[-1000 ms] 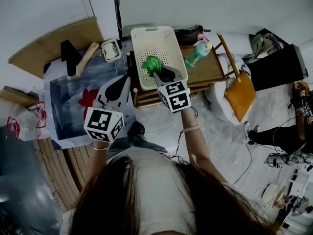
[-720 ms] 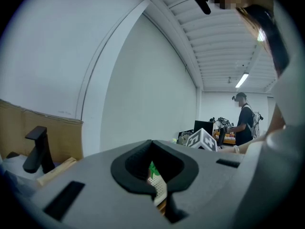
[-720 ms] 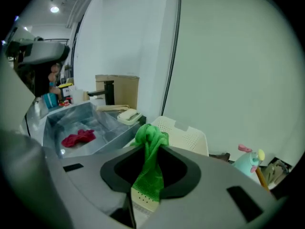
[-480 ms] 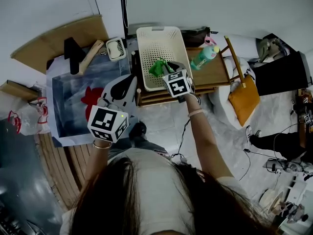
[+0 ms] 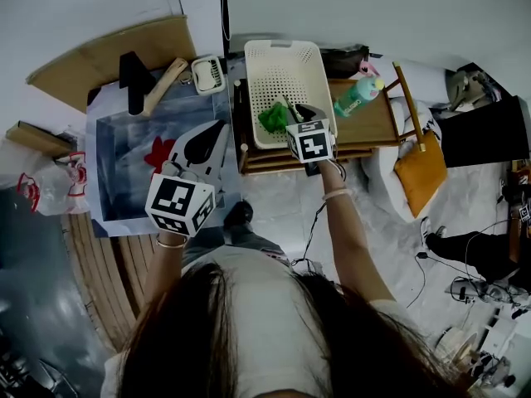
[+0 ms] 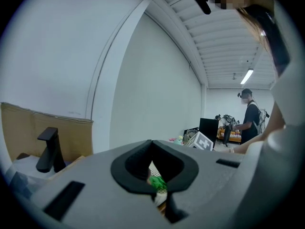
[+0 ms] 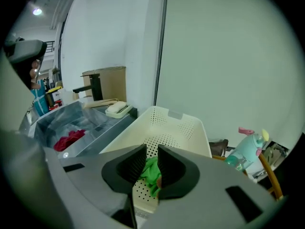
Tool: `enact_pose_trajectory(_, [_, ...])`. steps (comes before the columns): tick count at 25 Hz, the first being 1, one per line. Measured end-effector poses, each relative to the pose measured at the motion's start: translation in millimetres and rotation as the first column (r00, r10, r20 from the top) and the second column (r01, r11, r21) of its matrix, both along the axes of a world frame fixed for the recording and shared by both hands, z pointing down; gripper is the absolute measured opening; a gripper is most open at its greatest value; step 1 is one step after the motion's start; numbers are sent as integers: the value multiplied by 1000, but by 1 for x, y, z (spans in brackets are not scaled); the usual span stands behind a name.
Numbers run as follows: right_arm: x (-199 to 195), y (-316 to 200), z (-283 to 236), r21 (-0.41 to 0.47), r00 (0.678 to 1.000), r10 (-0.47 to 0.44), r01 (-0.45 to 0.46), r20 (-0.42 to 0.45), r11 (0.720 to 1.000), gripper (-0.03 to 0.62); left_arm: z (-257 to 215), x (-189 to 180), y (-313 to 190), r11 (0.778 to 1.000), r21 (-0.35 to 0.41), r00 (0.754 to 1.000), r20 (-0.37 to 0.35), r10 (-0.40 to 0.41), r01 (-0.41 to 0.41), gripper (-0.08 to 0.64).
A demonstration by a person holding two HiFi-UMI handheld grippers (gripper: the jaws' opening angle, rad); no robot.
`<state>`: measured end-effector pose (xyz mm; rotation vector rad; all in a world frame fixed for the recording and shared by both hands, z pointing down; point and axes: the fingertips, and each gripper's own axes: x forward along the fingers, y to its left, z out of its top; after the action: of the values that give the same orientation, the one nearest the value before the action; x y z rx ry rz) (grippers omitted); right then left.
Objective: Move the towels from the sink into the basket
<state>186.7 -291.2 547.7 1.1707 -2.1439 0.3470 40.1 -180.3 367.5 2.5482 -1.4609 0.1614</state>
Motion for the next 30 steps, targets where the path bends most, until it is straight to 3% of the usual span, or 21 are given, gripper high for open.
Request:
enact_pose_trajectory(15, [-39, 42, -38, 98, 998, 0, -6, 60, 995, 60, -3, -32, 20, 997, 1, 997, -13, -78, 78, 5])
enact_pose_trajectory(30, [-103, 93, -65, 126, 984, 17, -40, 178, 991, 28, -14, -86, 36, 998, 17, 998, -27, -62, 63, 5])
